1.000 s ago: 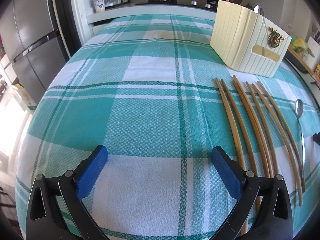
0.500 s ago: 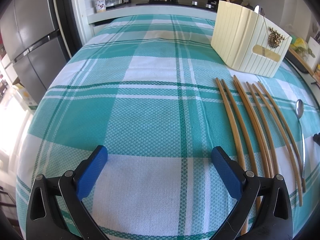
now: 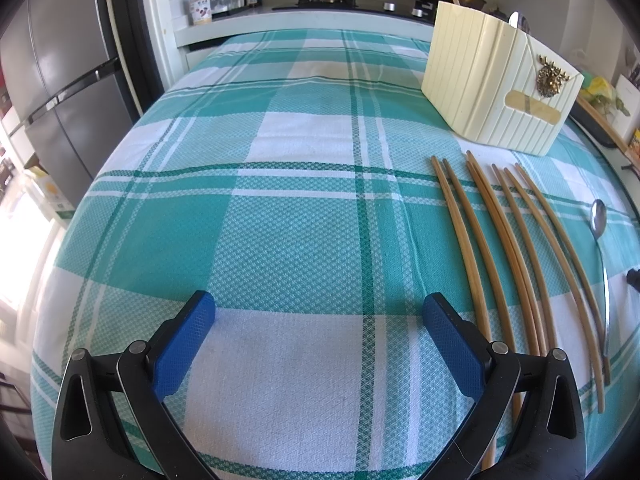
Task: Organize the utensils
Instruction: 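Withdraw left gripper over the chopsticks while right gripper returns toward the remaining spoon, then lower right gripper over the remaining spoon while left gripper moves toward a chopstick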
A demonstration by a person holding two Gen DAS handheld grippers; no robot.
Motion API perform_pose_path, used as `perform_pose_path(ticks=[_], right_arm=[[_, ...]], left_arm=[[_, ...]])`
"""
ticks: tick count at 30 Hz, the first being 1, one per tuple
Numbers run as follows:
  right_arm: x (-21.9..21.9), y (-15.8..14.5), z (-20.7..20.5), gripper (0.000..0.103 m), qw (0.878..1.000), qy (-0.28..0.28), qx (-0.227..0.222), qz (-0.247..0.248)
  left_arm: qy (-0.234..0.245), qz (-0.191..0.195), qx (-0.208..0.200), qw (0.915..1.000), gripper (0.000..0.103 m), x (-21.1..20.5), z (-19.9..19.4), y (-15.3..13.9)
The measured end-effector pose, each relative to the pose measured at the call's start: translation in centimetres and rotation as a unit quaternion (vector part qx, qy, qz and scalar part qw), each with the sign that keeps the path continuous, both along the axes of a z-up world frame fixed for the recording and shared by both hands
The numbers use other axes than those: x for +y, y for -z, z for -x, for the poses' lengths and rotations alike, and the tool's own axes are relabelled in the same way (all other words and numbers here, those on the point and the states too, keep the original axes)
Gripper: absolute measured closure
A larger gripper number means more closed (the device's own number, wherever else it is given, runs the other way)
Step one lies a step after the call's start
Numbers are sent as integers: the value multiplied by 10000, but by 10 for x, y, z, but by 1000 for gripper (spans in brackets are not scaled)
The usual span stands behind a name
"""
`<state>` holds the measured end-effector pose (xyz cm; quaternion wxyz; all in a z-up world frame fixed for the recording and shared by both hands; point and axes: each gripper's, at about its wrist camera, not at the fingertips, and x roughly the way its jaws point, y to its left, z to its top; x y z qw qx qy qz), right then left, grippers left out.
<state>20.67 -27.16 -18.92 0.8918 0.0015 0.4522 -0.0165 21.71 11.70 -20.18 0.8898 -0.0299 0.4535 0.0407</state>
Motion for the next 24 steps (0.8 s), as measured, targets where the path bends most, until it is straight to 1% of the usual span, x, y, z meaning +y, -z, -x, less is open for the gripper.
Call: perform_pose_path(ticks=[1, 2, 3, 6, 8, 11, 13, 14, 16, 21, 24], right_arm=[[5, -5, 1, 37, 9996, 6, -5, -300], [13, -10, 3, 37, 9982, -107, -54, -589], [25, -16, 3, 37, 9973, -216, -95, -700], [70, -25, -4, 37, 9968, -568, -157, -547], [95, -20, -11, 37, 9965, -720, -97, -404], [116, -6, -20, 39, 9966, -824, -3, 45], [116, 5, -22, 39, 9964, -787, 99, 300], [111, 4, -19, 39, 9968, -764, 32, 251], [102, 2, -14, 39, 9971, -659, 43, 376], [67, 2, -2, 39, 9989, -383, 42, 282], [60, 2, 2, 39, 9990, -396, 21, 204]], left_arm=[[0, 2, -1, 10000, 0, 0, 0, 0], [0, 3, -1, 10000, 0, 0, 0, 0], [-1, 0, 0, 10000, 0, 0, 0, 0], [-1, 2, 1, 10000, 0, 0, 0, 0], [-1, 4, 0, 10000, 0, 0, 0, 0], [-1, 6, 0, 10000, 0, 0, 0, 0], [-1, 8, 0, 10000, 0, 0, 0, 0], [-1, 8, 0, 10000, 0, 0, 0, 0], [-2, 6, 1, 10000, 0, 0, -1, 0], [-3, 3, 3, 10000, 0, 0, -1, 0], [-3, 7, 3, 10000, 0, 0, -1, 0]])
